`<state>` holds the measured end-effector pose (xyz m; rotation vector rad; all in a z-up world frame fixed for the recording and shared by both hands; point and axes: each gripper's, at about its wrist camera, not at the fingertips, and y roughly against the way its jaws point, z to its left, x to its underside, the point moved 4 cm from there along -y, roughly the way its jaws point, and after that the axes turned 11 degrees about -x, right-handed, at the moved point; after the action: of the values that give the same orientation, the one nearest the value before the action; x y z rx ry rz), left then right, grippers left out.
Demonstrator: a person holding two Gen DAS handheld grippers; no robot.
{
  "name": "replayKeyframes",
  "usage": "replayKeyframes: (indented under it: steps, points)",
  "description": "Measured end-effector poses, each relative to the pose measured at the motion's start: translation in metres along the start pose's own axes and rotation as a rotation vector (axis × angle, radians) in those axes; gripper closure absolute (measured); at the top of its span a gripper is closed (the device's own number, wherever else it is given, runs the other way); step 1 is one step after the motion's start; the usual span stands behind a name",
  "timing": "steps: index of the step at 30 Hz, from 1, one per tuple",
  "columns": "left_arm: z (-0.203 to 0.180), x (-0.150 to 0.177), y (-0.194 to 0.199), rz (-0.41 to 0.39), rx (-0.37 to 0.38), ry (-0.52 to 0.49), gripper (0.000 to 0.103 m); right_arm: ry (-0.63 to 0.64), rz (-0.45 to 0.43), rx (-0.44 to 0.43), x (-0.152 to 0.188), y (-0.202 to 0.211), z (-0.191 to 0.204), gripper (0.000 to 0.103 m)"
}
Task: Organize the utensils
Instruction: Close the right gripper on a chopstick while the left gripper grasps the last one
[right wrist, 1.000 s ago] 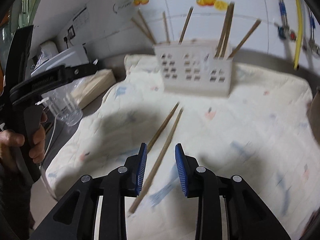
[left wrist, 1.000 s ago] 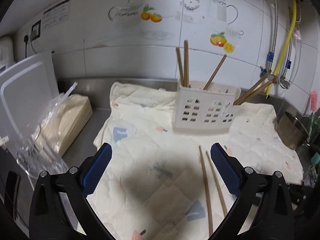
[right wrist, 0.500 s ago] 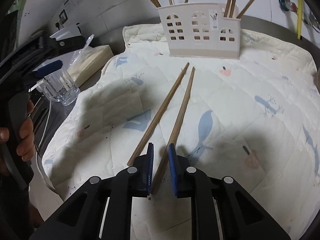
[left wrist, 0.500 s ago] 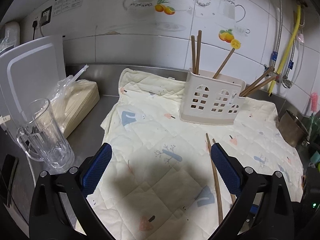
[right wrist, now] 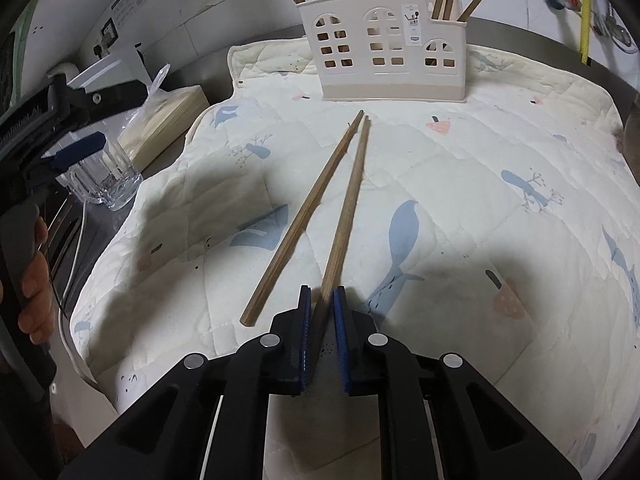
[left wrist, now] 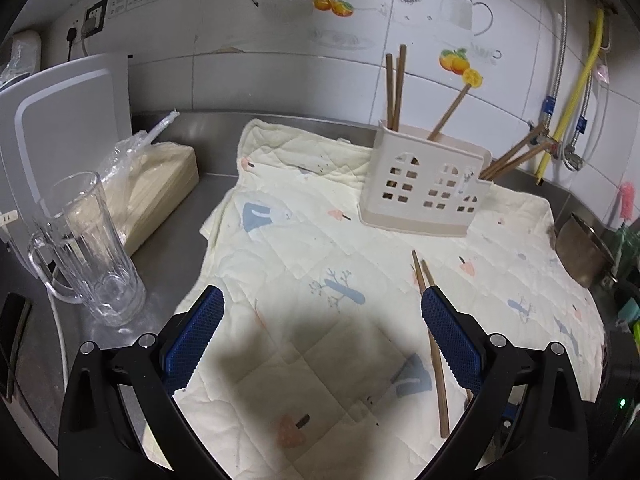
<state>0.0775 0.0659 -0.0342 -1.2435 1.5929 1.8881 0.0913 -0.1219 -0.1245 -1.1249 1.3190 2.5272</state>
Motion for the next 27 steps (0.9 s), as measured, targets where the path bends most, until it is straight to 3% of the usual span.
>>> replayKeyframes:
  steps: [13,17,27]
  points:
    - [-0.022,0.040,-0.001,0.074,0.087,-0.058,0.006,0.052,-0.106,0.031,-0.011,0.032,-0.002,0.096]
    - [-0.035,0.055,-0.005,0.133,0.159,-0.048,0.008,0.086,-0.150,0.031,-0.019,0.049,-0.002,0.096]
    - [-0.085,0.084,-0.020,0.244,0.284,-0.130,0.062,0.153,-0.265,0.029,-0.056,0.094,-0.004,0.096]
